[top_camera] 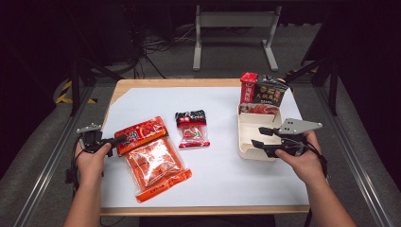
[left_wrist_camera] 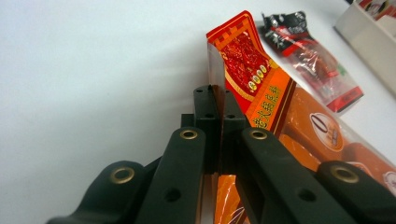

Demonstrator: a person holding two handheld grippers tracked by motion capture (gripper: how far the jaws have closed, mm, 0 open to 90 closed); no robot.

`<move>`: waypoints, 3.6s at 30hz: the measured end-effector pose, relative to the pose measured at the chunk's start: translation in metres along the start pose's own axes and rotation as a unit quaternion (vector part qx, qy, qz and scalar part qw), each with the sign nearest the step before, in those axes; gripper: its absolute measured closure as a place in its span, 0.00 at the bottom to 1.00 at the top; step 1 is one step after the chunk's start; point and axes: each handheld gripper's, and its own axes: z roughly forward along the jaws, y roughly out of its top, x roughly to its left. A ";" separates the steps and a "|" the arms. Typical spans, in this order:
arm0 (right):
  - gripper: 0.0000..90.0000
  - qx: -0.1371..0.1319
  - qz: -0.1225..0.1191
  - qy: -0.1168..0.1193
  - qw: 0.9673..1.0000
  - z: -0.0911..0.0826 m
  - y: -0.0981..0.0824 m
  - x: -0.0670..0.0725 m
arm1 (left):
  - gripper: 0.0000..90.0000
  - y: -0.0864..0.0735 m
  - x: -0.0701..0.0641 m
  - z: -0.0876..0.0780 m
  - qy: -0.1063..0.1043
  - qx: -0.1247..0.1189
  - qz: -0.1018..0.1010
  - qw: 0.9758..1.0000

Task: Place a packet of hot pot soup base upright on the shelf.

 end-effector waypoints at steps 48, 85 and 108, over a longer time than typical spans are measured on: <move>0.55 -0.018 0.015 0.012 1.000 -0.007 0.008 0.010 | 1.00 0.049 -0.125 -0.073 -0.109 -0.142 0.155 0.972; 0.39 -0.047 0.013 0.062 0.997 0.014 0.023 0.024 | 1.00 0.055 -0.186 -0.094 -0.150 -0.165 0.248 0.943; 0.27 -0.081 -0.027 0.153 0.985 0.055 0.050 0.055 | 1.00 0.060 -0.222 -0.077 -0.209 -0.172 0.279 0.921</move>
